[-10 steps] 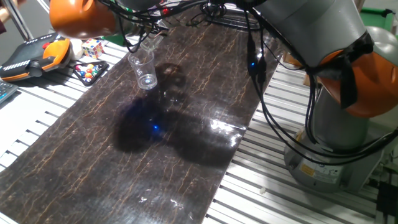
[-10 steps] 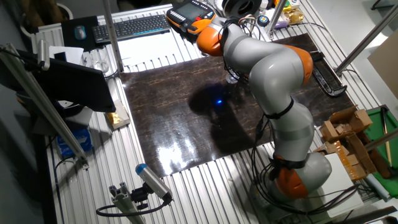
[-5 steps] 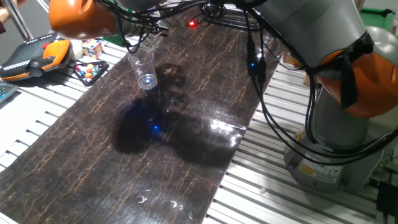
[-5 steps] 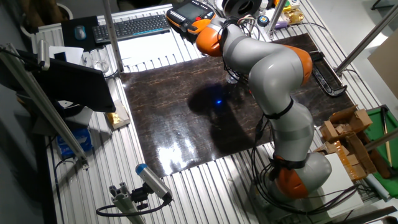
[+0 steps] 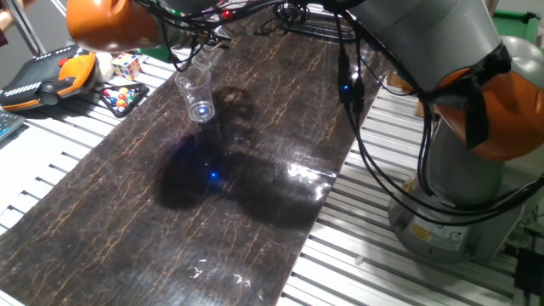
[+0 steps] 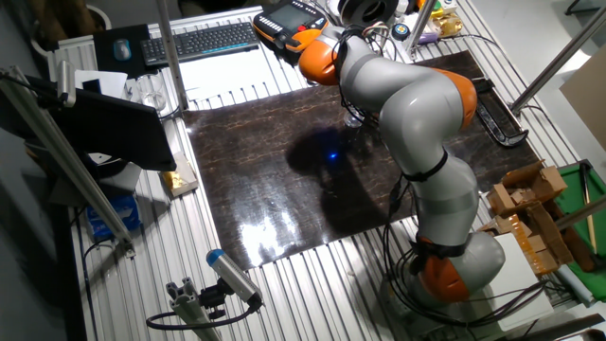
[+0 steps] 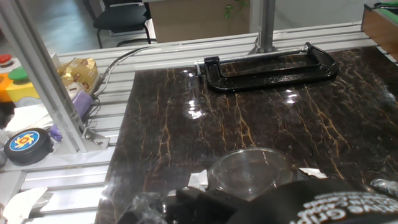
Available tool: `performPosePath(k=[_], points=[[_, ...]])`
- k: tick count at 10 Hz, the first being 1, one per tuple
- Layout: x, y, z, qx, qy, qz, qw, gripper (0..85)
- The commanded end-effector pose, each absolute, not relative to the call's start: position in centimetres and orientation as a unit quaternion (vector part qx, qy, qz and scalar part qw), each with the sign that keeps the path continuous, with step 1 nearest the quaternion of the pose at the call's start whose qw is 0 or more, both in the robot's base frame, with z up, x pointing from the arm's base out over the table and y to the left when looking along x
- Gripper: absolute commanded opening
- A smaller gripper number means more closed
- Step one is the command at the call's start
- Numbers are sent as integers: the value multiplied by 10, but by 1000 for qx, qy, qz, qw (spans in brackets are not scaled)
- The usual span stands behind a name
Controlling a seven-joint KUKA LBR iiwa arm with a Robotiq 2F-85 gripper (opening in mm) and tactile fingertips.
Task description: Pour the water from one cup into another empty cup
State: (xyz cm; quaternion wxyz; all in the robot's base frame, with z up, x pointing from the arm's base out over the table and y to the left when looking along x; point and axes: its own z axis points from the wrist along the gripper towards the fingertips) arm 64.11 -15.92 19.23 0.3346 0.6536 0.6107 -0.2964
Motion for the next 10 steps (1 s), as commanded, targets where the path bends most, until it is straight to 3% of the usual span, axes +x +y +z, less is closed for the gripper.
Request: performPosePath(k=[1,8,10], points=[[641,-159,192,655,611,-295,333,7],[641,-159,192,667,620,-275,309,7],[641,-159,192,660,617,-280,324,7]])
